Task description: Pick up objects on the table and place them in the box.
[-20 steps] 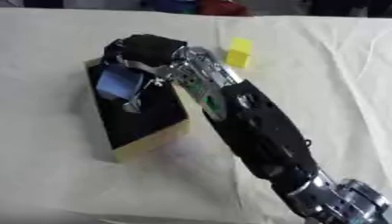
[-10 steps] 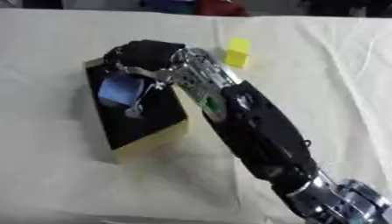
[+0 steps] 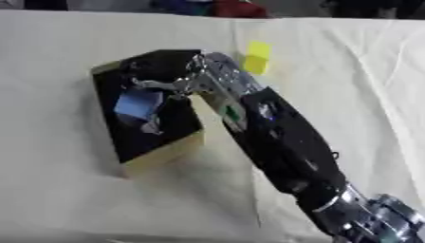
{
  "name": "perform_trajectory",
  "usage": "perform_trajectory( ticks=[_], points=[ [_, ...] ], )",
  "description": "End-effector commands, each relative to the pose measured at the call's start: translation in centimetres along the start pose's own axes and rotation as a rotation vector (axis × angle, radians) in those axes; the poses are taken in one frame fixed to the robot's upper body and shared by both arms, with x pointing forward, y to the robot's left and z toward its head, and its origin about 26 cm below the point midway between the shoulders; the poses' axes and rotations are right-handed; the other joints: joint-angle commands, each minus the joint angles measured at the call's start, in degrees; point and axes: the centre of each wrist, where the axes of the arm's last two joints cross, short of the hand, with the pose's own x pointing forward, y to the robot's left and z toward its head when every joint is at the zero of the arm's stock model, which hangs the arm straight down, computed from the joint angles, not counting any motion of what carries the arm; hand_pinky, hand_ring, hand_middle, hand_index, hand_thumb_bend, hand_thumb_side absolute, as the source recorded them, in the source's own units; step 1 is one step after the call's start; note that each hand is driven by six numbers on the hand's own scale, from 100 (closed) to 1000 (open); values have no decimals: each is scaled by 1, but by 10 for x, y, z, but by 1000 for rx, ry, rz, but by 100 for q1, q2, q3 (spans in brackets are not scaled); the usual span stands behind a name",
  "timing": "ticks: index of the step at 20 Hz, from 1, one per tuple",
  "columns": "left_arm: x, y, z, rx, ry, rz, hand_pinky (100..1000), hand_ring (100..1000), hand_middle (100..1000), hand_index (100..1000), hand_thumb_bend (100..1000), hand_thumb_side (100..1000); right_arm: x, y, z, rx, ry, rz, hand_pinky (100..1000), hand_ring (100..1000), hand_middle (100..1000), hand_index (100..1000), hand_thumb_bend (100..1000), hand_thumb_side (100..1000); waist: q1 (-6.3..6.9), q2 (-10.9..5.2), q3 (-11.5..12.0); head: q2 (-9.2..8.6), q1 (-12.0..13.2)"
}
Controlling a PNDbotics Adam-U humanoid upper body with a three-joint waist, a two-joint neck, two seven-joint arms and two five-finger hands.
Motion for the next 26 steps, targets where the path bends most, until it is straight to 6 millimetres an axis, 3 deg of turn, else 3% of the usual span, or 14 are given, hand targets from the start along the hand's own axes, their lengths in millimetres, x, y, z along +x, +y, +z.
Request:
perform_trajectory(
  ticks=[1, 7, 15, 21, 26],
  points=[
    [5, 3, -4, -4, -26, -11, 604, 654, 784, 803, 100, 688, -4, -14, 5, -2, 18, 58, 895, 1000, 874, 869, 327, 586, 42, -79, -3, 35, -73],
    [5, 3, -4, -4, -26, -12, 604, 654, 785, 803, 100, 687, -3, -17, 6, -15, 17, 74, 899, 1000, 872, 874, 349, 598, 39, -65, -9, 39, -128],
    [6, 3, -5, -4, -28, -10, 605, 654, 784, 804, 100, 685, -2, -30, 15, -118, 36, 50, 886, 1000, 855, 869, 288, 616, 56, -74, -22, 0, -129],
    [6, 3, -5, -5, -30, -12, 605, 654, 784, 803, 100, 683, -7, -57, 42, -271, 114, 39, 871, 978, 844, 870, 248, 605, 76, -74, -41, -7, -145],
    [6, 4, -5, -6, -30, -16, 605, 654, 784, 803, 100, 683, -25, -69, 68, -330, 215, 4, 867, 969, 838, 872, 237, 584, 77, -77, -67, -8, -128]
  ],
)
